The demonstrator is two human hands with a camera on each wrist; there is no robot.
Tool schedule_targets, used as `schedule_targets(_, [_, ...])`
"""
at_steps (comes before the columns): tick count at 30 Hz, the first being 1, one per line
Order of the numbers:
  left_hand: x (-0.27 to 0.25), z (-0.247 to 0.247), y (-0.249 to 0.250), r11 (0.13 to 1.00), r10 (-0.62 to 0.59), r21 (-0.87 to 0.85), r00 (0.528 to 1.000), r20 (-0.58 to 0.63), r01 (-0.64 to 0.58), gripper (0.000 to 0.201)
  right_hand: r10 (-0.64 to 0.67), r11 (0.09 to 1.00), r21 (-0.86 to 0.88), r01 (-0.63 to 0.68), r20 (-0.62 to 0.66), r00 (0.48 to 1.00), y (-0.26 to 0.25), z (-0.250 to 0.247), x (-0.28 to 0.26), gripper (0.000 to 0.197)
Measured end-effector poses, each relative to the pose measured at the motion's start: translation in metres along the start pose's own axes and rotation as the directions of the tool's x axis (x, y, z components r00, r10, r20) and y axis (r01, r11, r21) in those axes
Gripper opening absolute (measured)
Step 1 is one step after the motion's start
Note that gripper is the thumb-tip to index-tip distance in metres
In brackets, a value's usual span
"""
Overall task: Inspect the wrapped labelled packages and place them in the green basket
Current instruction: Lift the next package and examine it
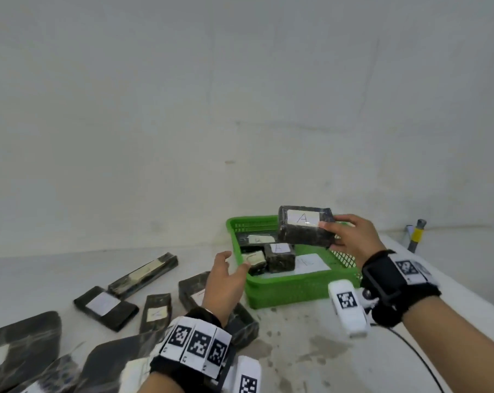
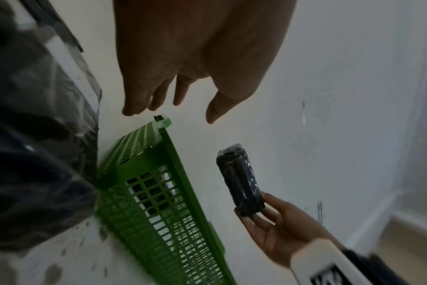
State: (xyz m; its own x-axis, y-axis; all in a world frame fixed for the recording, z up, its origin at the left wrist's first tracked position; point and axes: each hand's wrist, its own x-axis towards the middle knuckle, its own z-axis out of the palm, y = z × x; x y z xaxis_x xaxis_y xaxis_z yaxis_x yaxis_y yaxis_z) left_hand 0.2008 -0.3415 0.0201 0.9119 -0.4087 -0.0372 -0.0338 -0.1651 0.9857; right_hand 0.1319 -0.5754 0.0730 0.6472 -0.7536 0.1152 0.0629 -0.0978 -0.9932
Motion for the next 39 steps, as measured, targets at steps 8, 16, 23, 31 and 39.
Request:
schedule_targets(8, [0.058, 0.013, 0.003, 0.975, -0.217, 0.054, 0.976, 0.003, 0.217, 0.058, 0.05, 0.921, -0.379, -0.089, -0.11, 0.993, 0.007, -0.013, 0.145, 0.032])
schedule_targets(16, [0.081, 0.019, -0.001, 0.974, -0.228, 0.01, 0.973, 0.02, 0.228, 0.025, 0.112, 0.74, -0.658, -0.14, -0.085, 0.99, 0.047, -0.008, 0.188, 0.046])
schedule_targets(23, [0.086, 0.021, -0.007, 0.977, -0.211, 0.036, 0.977, 0.024, 0.21, 0.024, -0.034, 0.502, -0.86, -0.092, -0.126, 0.992, 0.072, 0.003, 0.193, 0.04])
schedule_targets(31, [0.08, 0.021, -0.005, 0.98, -0.194, 0.037, 0.98, 0.035, 0.193, 0.027, 0.092, 0.468, -0.88, -0.084, -0.046, 0.995, 0.086, 0.001, 0.203, 0.027])
schedule_targets(39, [0.078, 0.021, -0.007, 0.98, -0.185, 0.075, 0.982, 0.034, 0.182, 0.022, 0.18, 0.301, -0.954, -0.01, 0.047, 0.983, 0.095, -0.005, 0.213, 0.026])
